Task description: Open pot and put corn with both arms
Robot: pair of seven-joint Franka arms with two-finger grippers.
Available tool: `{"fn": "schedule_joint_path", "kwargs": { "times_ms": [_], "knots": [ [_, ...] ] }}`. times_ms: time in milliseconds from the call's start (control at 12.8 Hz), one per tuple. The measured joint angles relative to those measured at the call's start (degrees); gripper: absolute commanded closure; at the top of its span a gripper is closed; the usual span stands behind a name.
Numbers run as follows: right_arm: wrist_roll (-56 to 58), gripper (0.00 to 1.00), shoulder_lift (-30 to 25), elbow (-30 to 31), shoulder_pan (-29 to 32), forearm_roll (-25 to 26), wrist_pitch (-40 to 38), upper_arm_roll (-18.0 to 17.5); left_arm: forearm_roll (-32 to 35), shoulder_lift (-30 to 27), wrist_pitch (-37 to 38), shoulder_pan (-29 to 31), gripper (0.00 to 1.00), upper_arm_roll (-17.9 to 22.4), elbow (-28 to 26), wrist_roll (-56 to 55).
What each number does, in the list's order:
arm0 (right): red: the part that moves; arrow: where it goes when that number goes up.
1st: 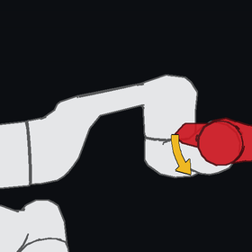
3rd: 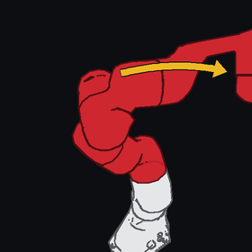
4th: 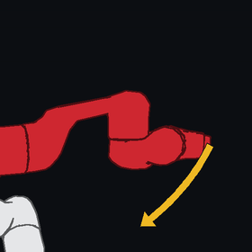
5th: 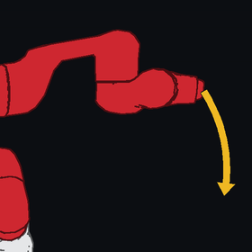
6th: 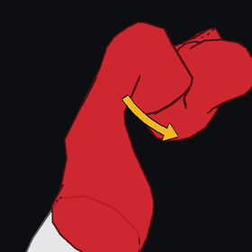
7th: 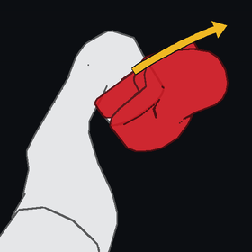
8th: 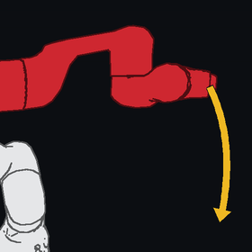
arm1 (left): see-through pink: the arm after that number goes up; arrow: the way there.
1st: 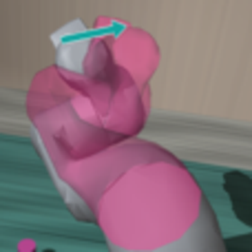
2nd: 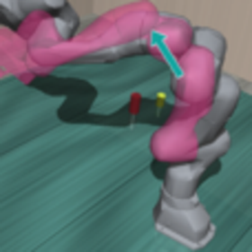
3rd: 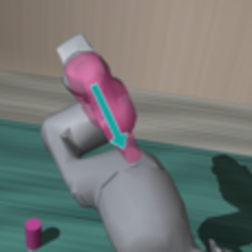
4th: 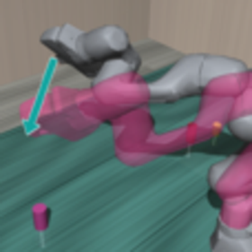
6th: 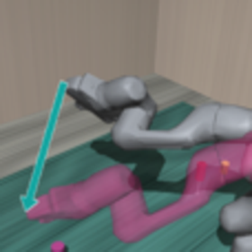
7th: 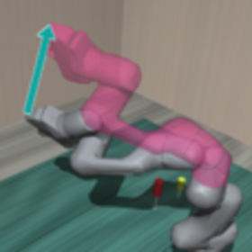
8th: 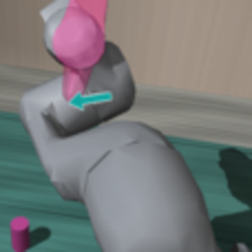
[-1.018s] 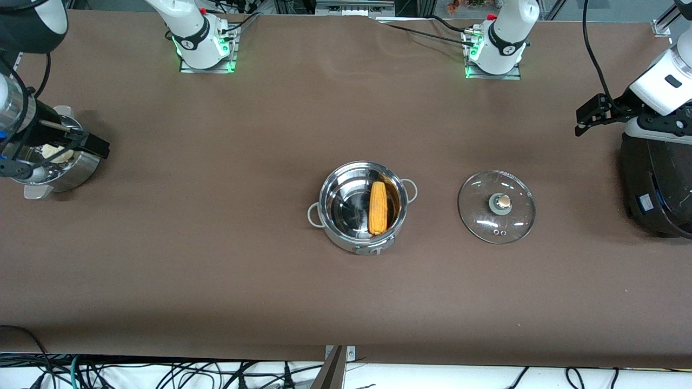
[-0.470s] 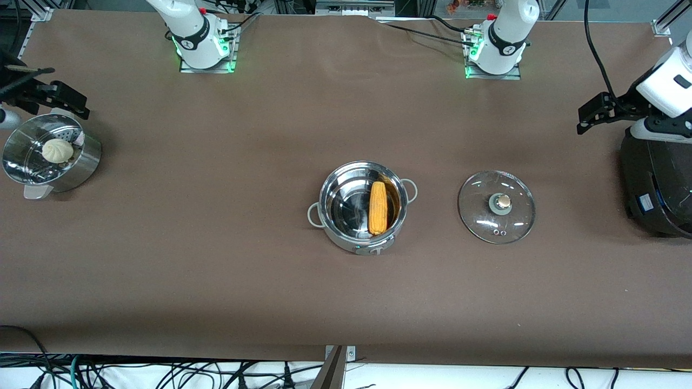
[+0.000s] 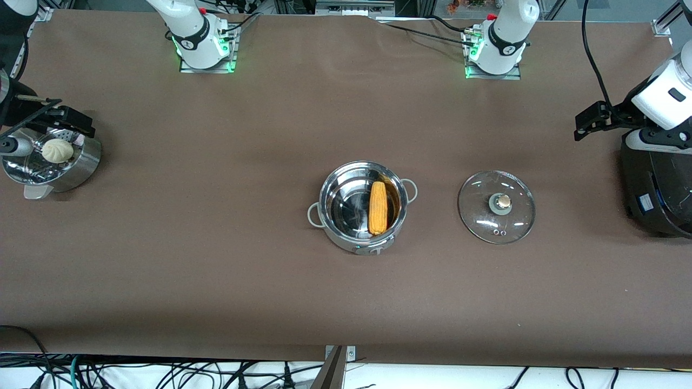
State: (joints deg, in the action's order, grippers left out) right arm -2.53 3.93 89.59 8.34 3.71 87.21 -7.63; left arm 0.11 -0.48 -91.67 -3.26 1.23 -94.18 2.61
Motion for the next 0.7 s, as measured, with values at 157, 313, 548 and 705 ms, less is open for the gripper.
{"fn": "schedule_joint_path", "kwargs": {
  "times_ms": [157,313,548,705],
  "knots": [
    [0.05,0.0,0.79,-1.05,0.01,-0.02,0.03,-0.02,0.0,0.0,0.56,0.07,0.0,-0.15,0.01,0.0],
    [0.05,0.0,0.94,-1.32,0.01,-0.09,0.03,-0.02,0.0,0.01,0.99,0.07,0.0,-0.28,0.02,0.0],
    [0.05,0.0,0.95,-1.33,0.01,-0.11,0.03,-0.02,0.0,0.01,1.63,0.1,0.0,-0.41,0.07,0.0],
    [0.05,0.0,0.95,-1.33,0.01,-0.11,0.03,-0.03,0.0,0.01,1.73,0.19,0.0,-0.41,0.08,0.0]
  ]
}}
